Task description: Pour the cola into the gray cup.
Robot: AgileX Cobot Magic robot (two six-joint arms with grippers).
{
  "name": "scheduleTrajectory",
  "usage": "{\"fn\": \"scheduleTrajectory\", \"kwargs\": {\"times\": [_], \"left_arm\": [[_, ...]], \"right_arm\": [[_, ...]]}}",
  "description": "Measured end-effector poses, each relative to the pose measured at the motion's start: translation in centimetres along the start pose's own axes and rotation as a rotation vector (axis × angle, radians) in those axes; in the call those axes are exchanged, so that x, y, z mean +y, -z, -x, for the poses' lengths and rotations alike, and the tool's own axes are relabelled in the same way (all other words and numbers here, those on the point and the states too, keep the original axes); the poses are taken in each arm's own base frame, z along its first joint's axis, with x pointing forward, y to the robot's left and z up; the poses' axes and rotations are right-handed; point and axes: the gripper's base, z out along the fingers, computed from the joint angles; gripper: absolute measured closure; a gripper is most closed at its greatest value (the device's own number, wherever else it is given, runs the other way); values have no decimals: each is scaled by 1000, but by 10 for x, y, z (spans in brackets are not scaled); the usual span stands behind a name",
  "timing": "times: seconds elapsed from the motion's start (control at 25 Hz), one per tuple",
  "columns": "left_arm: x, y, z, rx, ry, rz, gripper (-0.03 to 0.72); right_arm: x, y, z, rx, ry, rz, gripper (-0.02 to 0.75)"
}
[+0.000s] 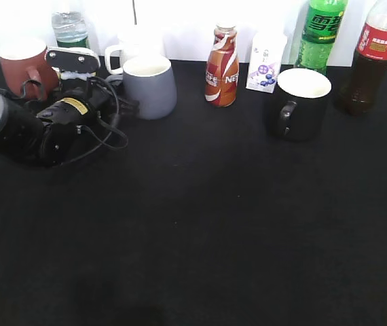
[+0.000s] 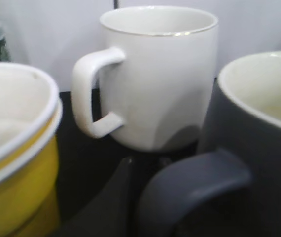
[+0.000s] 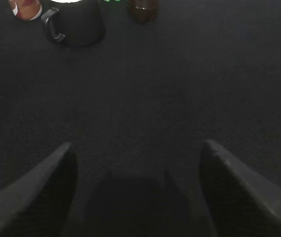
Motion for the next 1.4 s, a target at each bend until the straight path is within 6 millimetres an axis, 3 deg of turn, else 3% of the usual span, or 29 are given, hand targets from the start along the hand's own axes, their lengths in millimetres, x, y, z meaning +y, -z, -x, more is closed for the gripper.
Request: {"fn": "scheduleTrajectory", "kwargs": {"times": [0.08, 0.2, 0.28, 0.44, 0.52, 0.64, 0.84, 0.92, 1.0, 1.08, 1.16, 1.28, 1.4], "left_arm": [[-5, 5, -3, -17, -15, -22, 594], [-15, 29, 5, -36, -12, -58, 602], [-16, 53, 27, -82, 7, -83, 606], [-21, 123, 76, -197, -19, -177, 609], [-21, 145, 84, -188, -15, -186, 609], [-29, 149, 76, -100, -105, -281, 610], [-31, 149, 75, -96, -118, -296, 609], [-31, 149, 75, -96, -118, -297, 609], [-31, 149, 75, -96, -119, -299, 609], [-31, 149, 75, -96, -119, -299, 609], [-31, 149, 75, -96, -118, -299, 609], [-31, 149, 75, -96, -118, -299, 610], [-31, 149, 75, -95, -117, -299, 610]], "right_arm": [[0, 0, 0, 0, 0, 0, 153], [0, 0, 0, 0, 0, 0, 153], [0, 0, 0, 0, 0, 0, 153], [0, 0, 0, 0, 0, 0, 153], [0, 0, 0, 0, 0, 0, 153], [0, 0, 0, 0, 0, 0, 153], [10, 0, 3, -30, -56, 109, 153], [9, -8, 16, -56, -83, 115, 153], [0, -25, 44, -198, -104, 56, 153], [-14, -58, 69, -324, -106, -38, 153], [-27, -102, 84, -317, -119, -97, 153], [-44, -175, 81, -233, -120, -173, 153], [-50, -230, 69, -230, -19, -166, 153]]}}
